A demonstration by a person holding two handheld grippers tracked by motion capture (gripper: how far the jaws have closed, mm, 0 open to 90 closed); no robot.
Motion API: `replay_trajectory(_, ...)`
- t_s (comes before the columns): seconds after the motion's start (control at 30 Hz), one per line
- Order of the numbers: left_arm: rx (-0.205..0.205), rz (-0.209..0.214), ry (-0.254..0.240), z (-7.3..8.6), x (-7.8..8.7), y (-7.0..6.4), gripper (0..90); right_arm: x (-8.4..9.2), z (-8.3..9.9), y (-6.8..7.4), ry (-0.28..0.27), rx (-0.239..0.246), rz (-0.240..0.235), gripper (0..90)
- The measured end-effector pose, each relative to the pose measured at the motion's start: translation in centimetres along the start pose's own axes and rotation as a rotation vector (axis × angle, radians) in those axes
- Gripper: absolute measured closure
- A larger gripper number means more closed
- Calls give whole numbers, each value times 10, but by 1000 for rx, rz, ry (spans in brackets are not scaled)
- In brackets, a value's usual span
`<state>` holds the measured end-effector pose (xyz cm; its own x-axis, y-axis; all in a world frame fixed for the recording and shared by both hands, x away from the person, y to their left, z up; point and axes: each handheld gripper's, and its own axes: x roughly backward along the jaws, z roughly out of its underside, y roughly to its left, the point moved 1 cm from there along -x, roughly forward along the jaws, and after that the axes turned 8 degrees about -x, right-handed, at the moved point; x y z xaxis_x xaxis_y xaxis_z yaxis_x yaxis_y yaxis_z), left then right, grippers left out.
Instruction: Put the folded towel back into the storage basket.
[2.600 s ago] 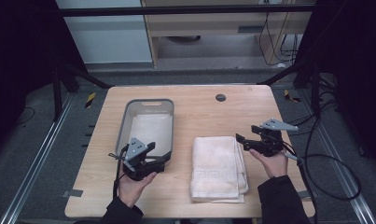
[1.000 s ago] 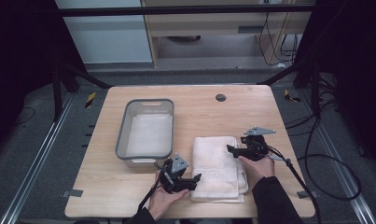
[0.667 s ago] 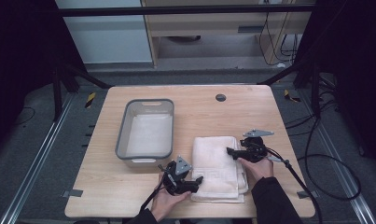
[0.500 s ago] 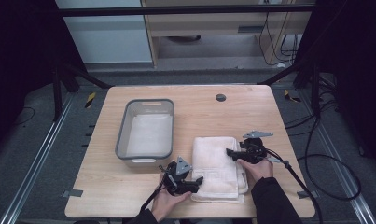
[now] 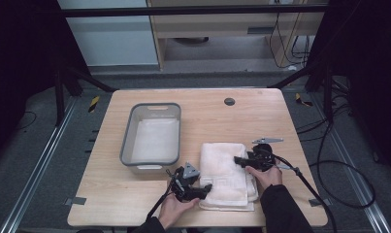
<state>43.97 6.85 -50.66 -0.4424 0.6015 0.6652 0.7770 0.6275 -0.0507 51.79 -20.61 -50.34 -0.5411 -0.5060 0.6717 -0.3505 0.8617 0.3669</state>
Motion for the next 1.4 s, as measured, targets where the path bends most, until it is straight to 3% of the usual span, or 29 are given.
replay_trajectory(0.37,25,68,23,-3,-1,0,528,0,-1,0,37,-49,-67,547)
replay_trajectory(0.57,47,87,35,-4,-1,-1,606,1,-2,1,38,-41,-85,639)
replay_trajectory(0.87,53,95,21,-5,3,-2,715,7,-6,4,24,-13,-101,670)
replay_trajectory(1.23,53,107,-20,-8,14,-3,739,26,-12,13,-31,21,-111,672)
replay_trajectory(1.4,24,94,-39,-13,24,-4,739,35,-15,19,-60,39,-114,674)
